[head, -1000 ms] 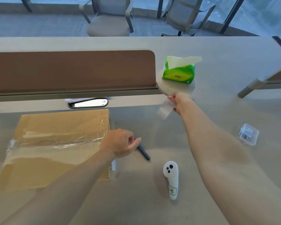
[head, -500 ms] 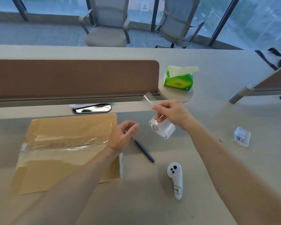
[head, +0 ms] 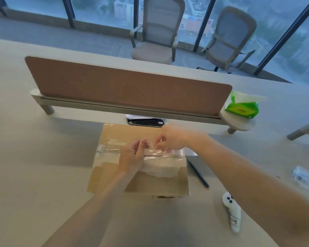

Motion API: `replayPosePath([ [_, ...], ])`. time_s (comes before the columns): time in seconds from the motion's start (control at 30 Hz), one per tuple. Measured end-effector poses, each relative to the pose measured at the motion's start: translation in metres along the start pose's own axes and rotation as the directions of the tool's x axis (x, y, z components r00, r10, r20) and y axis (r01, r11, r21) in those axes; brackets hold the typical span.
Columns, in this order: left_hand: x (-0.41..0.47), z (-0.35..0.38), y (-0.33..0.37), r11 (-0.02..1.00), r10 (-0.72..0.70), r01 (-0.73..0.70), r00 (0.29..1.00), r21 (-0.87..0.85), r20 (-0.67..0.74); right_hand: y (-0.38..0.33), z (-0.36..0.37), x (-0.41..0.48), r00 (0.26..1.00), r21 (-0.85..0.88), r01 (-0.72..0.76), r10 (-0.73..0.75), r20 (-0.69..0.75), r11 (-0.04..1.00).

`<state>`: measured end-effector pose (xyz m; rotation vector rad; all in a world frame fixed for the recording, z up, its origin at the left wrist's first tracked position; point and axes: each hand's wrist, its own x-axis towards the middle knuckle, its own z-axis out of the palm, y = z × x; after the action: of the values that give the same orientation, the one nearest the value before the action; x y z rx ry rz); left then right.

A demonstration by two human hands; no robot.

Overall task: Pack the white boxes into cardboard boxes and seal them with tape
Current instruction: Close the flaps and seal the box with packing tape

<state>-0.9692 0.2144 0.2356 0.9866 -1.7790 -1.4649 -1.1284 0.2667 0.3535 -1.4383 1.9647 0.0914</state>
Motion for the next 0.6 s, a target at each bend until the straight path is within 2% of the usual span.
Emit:
replayPosePath([
  [0.07,0.002,-0.021,-0.004,0.998,0.024,-0.021,0.999,0.058,-0.048,-0.017,0.006,0.016,1.0,-0.079,-0.003,0.001,-0.029,0.997],
  [0.17,0.006,-0.037,-0.009,0.999,-0.018,0.023,0.99,0.032,-0.142,-0.034,0.022,0.032,0.996,-0.081,0.0,-0.007,-0.086,0.997],
  [0.27,0.013,-0.044,-0.018,0.996,-0.057,0.039,0.973,-0.083,-0.222,-0.043,0.045,0.031,0.973,-0.199,0.127,-0.162,-0.166,0.972],
  [0.33,0.016,-0.049,-0.021,0.997,-0.008,-0.008,0.975,-0.074,-0.224,-0.039,0.067,0.03,0.934,-0.173,0.142,-0.19,-0.302,0.975],
  [0.43,0.022,-0.06,-0.02,0.995,0.095,-0.09,0.984,0.041,-0.154,-0.024,0.092,0.034,0.828,-0.165,0.19,-0.248,-0.502,0.968],
  [0.5,0.026,-0.067,-0.022,0.998,0.063,-0.06,0.989,0.021,-0.13,-0.023,0.095,0.033,0.817,-0.174,0.173,-0.24,-0.525,0.969],
  [0.6,0.031,-0.076,-0.023,0.998,0.02,-0.029,0.983,-0.048,-0.18,-0.024,0.096,0.03,0.801,-0.187,0.185,-0.258,-0.54,0.965],
])
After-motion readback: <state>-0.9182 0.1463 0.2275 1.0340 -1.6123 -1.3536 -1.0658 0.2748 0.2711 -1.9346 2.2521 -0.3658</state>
